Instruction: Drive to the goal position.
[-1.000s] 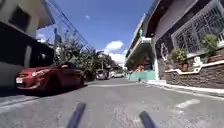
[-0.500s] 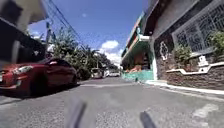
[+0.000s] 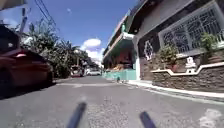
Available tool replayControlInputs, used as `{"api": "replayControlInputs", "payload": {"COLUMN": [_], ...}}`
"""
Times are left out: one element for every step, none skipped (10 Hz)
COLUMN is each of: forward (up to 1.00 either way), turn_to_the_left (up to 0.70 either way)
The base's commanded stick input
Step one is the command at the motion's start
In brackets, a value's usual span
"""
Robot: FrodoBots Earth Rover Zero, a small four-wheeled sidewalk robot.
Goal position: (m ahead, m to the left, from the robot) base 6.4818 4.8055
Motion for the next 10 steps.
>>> {"api": "replayControlInputs", "payload": {"forward": [1.0,1.0,1.0,1.0,1.0,1.0,1.0,1.0,1.0,1.0], "turn_to_the_left": [0.13,0.13,0.14,0.1,0.05,0.0,0.03,0.04,0.01,0.0]}}
